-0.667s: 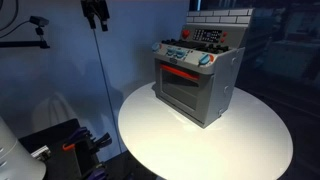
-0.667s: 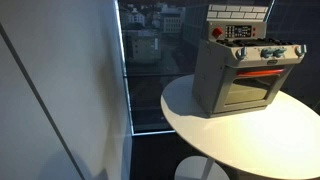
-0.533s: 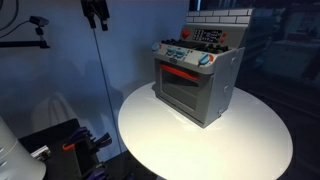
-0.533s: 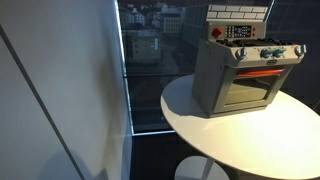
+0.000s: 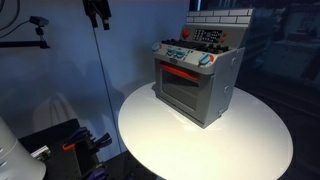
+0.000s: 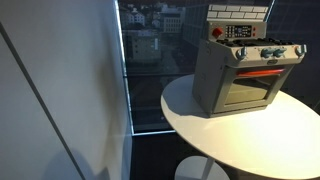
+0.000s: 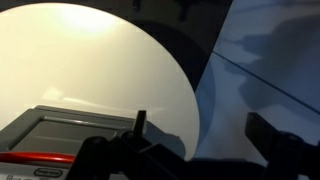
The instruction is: Turn the second blue knob from the right on the stove to the left
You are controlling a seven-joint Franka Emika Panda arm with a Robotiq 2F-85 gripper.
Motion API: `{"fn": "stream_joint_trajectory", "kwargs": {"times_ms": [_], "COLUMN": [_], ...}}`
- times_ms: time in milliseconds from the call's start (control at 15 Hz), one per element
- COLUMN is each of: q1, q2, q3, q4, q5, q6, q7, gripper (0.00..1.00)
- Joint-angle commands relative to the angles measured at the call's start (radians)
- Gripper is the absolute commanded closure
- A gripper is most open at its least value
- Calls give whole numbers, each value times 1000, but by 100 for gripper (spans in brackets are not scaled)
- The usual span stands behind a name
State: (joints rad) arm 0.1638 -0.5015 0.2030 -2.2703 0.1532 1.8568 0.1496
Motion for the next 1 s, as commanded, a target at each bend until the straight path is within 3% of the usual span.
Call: {"fn": "stream_joint_trajectory", "kwargs": {"times_ms": [0,333,933], "q1": [-34,-102,-236], "q2": [24,73,126], "q3": [-19,-46,-73], "q4": [60,134,176], "q5": [-16,-18,-38], "q6": [0,31,121], "q7": [27,93,427], "gripper": [0,0,0]}}
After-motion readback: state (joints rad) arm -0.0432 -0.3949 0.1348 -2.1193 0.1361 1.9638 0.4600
